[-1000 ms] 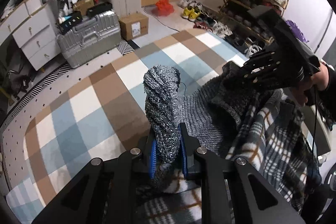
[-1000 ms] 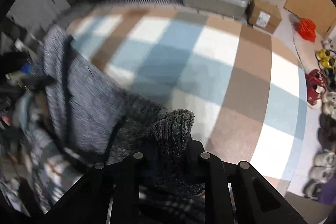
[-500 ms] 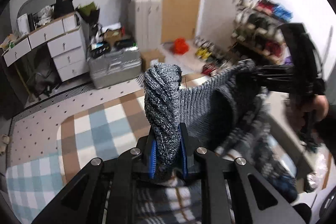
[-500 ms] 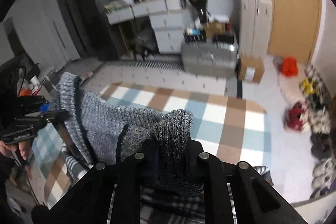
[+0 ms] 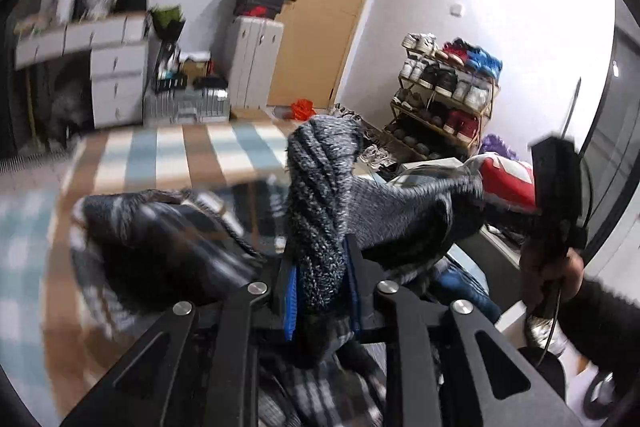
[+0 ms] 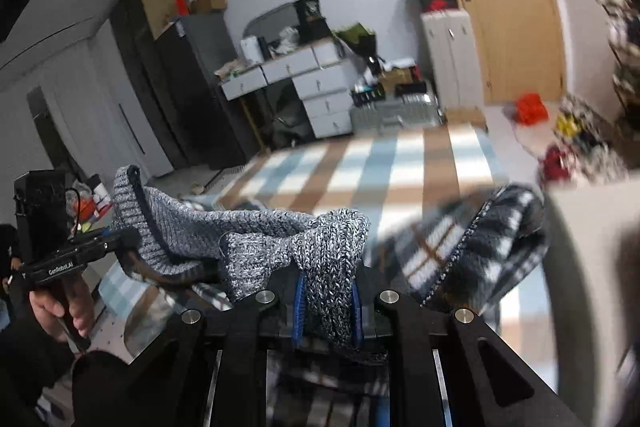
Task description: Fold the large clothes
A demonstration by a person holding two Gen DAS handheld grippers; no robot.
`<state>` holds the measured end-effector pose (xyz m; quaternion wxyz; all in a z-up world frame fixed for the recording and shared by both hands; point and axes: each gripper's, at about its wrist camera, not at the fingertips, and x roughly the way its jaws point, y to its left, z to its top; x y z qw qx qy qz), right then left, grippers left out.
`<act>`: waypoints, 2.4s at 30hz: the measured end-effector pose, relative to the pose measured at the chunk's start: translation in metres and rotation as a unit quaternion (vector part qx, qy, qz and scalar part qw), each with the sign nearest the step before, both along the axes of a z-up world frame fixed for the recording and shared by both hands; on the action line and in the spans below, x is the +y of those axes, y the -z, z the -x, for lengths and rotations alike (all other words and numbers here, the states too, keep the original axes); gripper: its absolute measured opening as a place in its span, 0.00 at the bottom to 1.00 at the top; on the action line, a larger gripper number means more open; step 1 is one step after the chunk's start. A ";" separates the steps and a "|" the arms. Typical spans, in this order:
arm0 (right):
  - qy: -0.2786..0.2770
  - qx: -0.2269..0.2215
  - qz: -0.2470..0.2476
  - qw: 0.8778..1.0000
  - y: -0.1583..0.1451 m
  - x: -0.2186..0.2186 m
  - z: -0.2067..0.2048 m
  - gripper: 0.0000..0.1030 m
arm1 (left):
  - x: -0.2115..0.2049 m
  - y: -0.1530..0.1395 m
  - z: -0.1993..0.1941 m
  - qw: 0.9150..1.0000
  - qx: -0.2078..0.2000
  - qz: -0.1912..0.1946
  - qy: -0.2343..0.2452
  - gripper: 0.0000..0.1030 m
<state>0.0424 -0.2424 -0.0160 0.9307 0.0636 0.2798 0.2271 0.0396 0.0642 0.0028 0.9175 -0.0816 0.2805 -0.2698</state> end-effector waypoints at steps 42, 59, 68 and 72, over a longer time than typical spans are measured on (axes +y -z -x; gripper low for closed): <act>0.099 0.226 0.035 0.968 0.071 -0.030 -0.091 0.90 | 0.043 0.061 -0.042 0.985 0.159 -0.035 -0.064 0.73; 0.109 0.171 0.133 0.970 0.069 0.013 -0.218 1.00 | 0.051 0.051 -0.150 0.978 0.179 -0.062 -0.092 0.73; 0.099 0.140 0.176 0.969 0.056 0.003 -0.194 0.98 | 0.046 0.069 -0.082 0.972 0.171 -0.144 -0.070 0.74; 0.099 0.115 0.118 0.981 0.025 -0.002 -0.149 0.98 | 0.055 0.042 -0.041 0.978 0.165 -0.100 -0.082 0.73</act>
